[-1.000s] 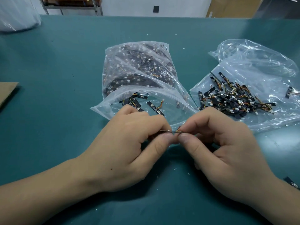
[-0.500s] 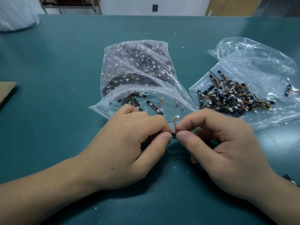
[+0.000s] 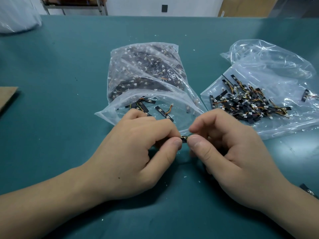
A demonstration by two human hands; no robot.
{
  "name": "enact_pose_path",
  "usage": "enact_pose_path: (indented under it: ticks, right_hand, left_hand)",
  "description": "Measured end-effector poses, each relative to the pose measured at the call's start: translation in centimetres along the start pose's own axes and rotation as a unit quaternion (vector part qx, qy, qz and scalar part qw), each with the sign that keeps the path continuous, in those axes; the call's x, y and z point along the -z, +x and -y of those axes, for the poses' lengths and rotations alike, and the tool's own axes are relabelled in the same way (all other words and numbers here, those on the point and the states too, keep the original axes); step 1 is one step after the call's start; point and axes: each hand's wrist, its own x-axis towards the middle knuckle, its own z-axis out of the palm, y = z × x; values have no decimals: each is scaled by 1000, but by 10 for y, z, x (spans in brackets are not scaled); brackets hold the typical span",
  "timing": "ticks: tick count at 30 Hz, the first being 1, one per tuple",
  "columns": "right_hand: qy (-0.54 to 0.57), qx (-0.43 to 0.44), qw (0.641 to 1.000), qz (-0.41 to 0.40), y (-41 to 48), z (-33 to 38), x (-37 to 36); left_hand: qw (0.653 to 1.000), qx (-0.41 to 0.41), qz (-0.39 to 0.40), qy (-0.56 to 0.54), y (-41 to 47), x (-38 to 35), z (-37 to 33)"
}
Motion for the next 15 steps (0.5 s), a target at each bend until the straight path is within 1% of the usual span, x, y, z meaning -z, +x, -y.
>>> enact_pose_path:
  ticks: [2,4,6,10,15]
  right_hand:
    - [2,-7,1000,9,1,-1,1]
    - [-7,-1,999,52,1,-2,3]
    - [7,4,997,81,1,-3,5]
    - [31,-1,997,77,2,-3,6]
    - [-14,27,998,51,1,-1,3]
  left_hand:
    - [1000,4,-5,-11,0,1,0]
    - [1000,9,-13,-17,0,1,-1]
    - [1000,13,-12,-18,0,1,-1]
    - [1000,2,9,-1,1,0,-1]
    - [1000,1,20,-23,0,2,0]
